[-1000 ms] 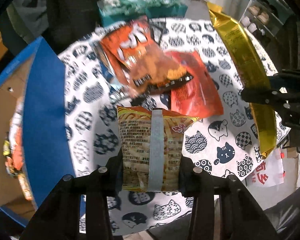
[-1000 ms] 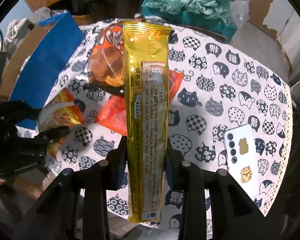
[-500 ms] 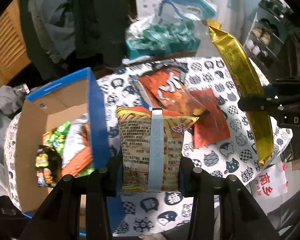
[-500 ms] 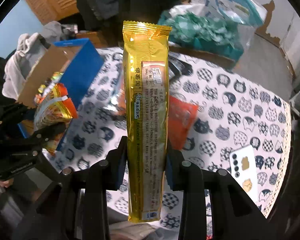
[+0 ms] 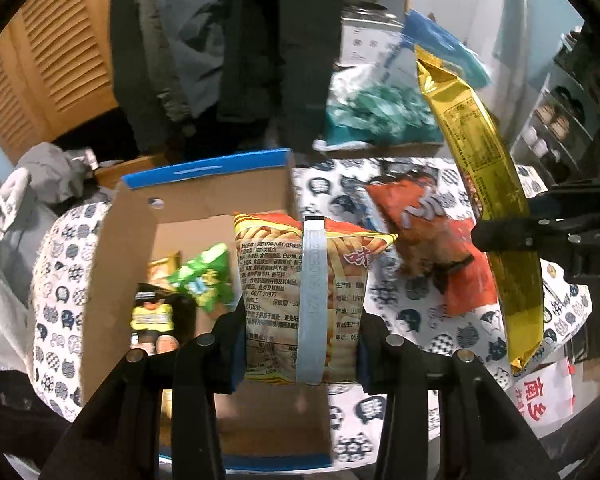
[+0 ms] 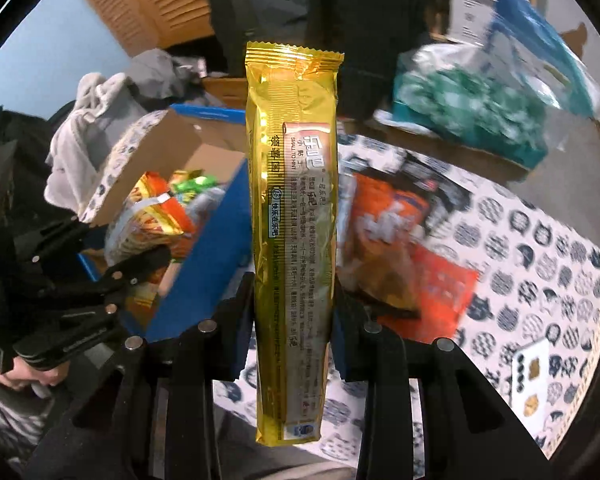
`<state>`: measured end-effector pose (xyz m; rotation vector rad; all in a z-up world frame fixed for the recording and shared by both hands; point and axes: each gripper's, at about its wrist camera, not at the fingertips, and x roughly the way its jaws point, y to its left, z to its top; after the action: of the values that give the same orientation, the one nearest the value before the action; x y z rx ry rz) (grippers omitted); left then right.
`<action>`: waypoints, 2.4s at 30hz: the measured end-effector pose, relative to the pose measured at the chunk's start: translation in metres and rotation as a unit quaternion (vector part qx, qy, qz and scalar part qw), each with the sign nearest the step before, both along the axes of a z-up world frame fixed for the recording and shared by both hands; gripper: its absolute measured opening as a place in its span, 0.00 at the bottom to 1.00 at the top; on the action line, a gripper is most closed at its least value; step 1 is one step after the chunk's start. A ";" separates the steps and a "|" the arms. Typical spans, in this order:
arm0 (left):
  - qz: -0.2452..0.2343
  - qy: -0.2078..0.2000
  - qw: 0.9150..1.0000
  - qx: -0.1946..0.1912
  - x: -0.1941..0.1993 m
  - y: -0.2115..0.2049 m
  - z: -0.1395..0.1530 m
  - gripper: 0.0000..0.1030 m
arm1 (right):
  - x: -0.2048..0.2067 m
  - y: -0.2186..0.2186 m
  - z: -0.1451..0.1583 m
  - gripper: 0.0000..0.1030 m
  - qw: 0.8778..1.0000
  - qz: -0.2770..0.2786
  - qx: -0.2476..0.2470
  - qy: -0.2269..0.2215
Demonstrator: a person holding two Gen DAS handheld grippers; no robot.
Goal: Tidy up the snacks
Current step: 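Carry both held snacks over the box and open both tools inside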
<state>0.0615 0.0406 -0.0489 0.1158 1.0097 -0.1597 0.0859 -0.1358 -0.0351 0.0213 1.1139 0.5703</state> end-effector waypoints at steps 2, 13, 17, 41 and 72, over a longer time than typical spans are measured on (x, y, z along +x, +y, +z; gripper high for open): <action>0.009 -0.005 1.000 -0.001 0.001 0.013 0.002 0.41 | 0.004 0.016 0.004 0.31 1.000 0.010 -0.002 -0.002; 0.068 -0.003 0.998 -0.011 0.007 0.090 -0.003 0.41 | 0.024 0.100 0.007 0.31 0.999 0.049 -0.008 0.011; 0.094 0.004 0.995 -0.023 0.013 0.119 -0.008 0.41 | 0.033 0.124 0.007 0.31 0.998 0.058 -0.005 0.019; 0.136 0.074 0.988 -0.009 0.030 0.159 -0.063 0.43 | 0.061 0.225 -0.066 0.31 0.990 0.083 -0.062 0.101; 0.057 0.035 0.996 -0.059 0.014 0.064 -0.011 0.81 | 0.026 0.090 0.008 0.77 0.999 0.016 -0.049 -0.005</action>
<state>0.0756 0.1050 -0.0599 -0.0550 1.0714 -0.1188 0.1115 -0.0460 -0.0272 -0.0847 1.1331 0.5427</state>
